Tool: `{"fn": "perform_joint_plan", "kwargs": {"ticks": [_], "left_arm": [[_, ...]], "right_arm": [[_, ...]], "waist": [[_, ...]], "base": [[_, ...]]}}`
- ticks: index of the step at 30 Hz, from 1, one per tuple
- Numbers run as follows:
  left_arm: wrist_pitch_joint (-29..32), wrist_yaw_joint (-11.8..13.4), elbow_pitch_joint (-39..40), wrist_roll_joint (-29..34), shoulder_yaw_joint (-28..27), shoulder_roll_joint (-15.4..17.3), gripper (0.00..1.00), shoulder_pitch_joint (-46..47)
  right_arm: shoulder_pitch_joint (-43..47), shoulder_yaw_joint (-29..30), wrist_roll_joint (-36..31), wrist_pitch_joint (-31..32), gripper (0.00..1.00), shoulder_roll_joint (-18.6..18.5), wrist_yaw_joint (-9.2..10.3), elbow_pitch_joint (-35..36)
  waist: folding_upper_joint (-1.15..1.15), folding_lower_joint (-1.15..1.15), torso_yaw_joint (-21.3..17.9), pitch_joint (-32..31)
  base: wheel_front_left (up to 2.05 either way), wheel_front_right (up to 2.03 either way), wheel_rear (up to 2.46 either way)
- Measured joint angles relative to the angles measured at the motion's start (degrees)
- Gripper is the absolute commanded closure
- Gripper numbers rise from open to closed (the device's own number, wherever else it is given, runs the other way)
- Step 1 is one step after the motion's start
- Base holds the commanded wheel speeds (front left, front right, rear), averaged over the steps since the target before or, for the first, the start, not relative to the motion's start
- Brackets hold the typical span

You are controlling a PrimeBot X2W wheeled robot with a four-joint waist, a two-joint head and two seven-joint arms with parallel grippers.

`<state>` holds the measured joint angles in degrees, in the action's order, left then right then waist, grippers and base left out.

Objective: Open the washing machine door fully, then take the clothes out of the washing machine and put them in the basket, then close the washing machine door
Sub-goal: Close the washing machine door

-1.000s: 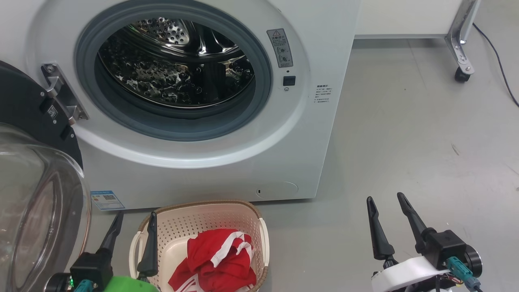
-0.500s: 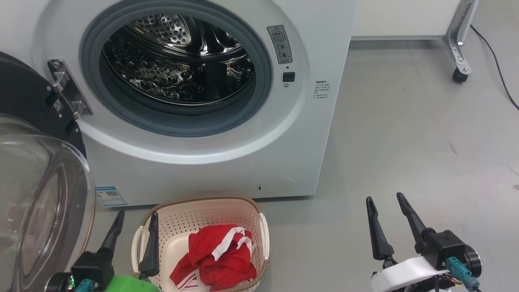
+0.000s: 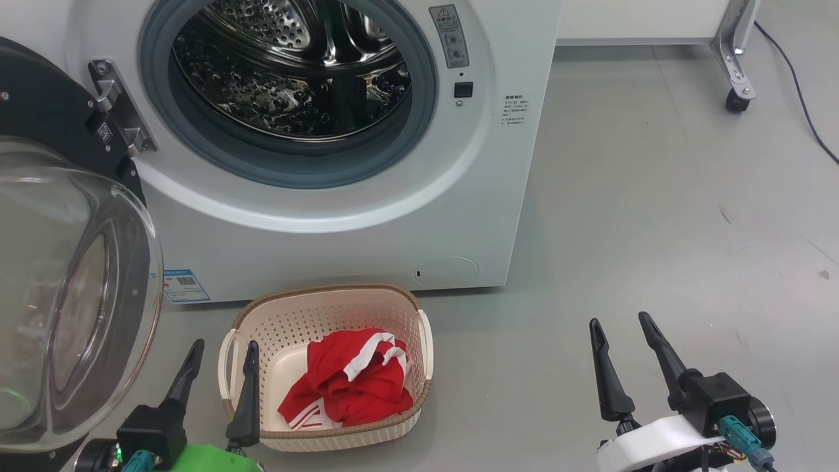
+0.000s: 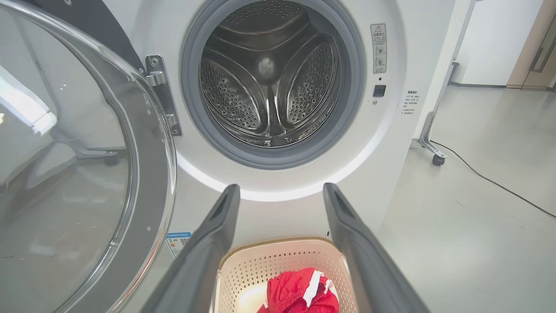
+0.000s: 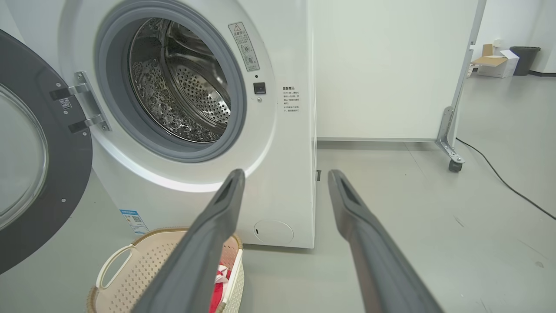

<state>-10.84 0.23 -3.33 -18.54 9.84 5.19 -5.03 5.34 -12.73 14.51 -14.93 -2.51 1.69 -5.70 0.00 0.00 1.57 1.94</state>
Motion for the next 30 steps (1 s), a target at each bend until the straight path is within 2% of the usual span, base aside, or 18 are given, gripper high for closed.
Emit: {"fn": "perform_joint_plan", "kwargs": {"ticks": [12, 30], "left_arm": [[0.0, 0.3, 1.1, 0.2, -0.1, 0.3, 0.0, 0.0], [0.0, 0.6, 1.5, 0.4, 0.0, 0.3, 0.0, -0.1]], "right_arm": [[0.0, 0.1, 0.0, 0.0, 0.0, 0.0, 0.51, 0.0], [0.0, 0.2, 0.0, 0.0, 0.0, 0.0, 0.56, 0.0]], "waist": [[0.0, 0.0, -0.3, 0.4], [0.0, 0.0, -0.2, 0.7]], "base": [[-0.55, 0.55, 0.0], [-0.04, 0.04, 0.0]]}}
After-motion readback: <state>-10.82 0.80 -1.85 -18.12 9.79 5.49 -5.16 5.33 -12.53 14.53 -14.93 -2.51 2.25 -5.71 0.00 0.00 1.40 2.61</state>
